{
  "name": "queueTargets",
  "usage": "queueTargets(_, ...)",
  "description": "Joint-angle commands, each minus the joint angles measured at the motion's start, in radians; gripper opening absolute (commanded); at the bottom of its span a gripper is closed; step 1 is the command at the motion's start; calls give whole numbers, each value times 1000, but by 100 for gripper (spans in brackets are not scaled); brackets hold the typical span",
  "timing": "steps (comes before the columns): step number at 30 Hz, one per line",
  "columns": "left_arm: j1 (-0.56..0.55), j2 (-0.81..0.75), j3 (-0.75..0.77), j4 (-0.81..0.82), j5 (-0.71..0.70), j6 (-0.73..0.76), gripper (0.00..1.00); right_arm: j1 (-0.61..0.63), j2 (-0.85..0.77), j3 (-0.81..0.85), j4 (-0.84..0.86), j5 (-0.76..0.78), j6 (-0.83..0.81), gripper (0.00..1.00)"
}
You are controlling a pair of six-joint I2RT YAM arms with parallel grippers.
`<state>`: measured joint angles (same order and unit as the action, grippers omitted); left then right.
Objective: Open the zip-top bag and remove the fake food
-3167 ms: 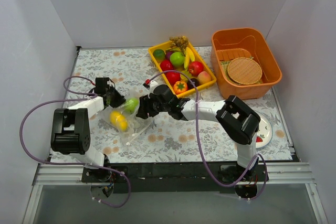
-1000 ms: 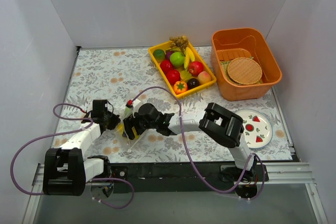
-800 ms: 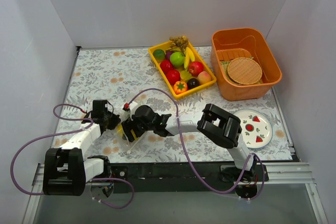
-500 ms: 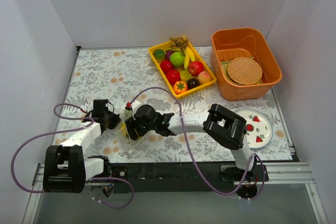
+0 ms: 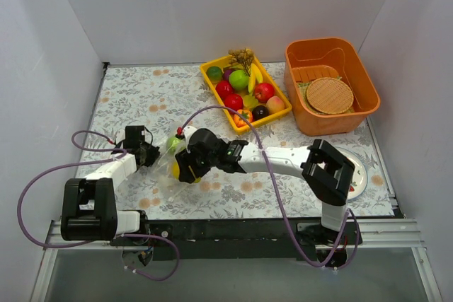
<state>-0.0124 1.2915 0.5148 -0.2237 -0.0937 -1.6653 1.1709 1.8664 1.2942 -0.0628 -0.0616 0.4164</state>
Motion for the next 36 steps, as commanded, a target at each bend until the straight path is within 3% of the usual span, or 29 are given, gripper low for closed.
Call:
queueTargets(1, 46, -3, 39, 20, -28, 41, 0, -8, -102, 16, -107, -20, -10, 28)
queueTargets(10, 60, -35, 60, 34, 8, 94, 0, -42, -361, -119, -175, 3, -50, 26)
queueTargets(16, 60, -69, 85, 37, 54, 127, 0, -272, -418, -101, -172, 45, -102, 27)
queueTargets(23, 60, -55, 163, 14, 121, 185, 0, -560, -261, 3, -51, 219, -126, 26)
queueTargets(30, 61, -47, 203, 18, 160, 232, 8, -683, -49, 131, 39, 290, -148, 28)
queueTargets(36, 61, -29, 252, 18, 215, 262, 11, -741, 46, 181, 93, 235, -169, 52)
